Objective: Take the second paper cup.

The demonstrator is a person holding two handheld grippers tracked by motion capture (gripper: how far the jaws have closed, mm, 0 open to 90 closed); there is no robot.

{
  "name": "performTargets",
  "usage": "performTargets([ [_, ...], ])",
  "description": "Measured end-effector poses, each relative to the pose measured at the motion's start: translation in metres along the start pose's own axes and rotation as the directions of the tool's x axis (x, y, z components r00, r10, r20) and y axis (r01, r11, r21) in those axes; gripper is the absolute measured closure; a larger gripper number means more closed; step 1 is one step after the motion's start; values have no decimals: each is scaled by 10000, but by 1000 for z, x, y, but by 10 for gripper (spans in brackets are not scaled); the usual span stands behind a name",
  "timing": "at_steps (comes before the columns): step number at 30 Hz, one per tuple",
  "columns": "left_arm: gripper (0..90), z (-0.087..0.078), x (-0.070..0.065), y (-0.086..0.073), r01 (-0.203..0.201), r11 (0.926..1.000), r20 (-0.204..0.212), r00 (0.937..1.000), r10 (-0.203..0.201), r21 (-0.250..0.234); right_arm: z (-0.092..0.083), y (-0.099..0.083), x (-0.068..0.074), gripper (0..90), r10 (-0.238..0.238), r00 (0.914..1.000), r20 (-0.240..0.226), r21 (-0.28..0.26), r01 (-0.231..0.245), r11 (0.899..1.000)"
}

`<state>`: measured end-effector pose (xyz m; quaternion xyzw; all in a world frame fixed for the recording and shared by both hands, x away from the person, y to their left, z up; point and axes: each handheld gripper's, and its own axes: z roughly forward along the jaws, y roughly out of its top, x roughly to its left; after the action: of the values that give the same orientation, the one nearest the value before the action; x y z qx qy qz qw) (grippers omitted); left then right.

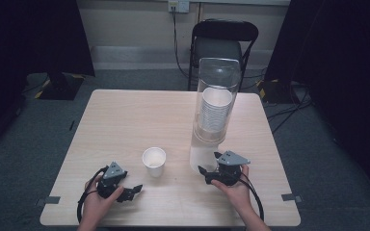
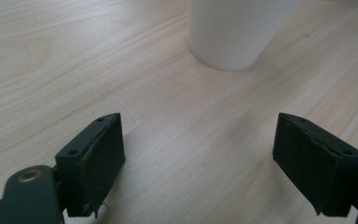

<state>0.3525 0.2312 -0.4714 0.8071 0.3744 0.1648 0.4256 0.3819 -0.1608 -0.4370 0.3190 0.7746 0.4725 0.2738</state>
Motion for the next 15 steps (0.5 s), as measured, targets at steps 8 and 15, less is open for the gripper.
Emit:
performTargets([
  [8,152,2,-5,0,-615,9979,-303,9976,621,204,1,2,-5,146,546,9983,195,-243,-541,9982],
  [15,137,3,-8,0,-955,9947,-467,9942,973,377,-1,17,-10,145,579,9974,425,-565,-555,9969],
])
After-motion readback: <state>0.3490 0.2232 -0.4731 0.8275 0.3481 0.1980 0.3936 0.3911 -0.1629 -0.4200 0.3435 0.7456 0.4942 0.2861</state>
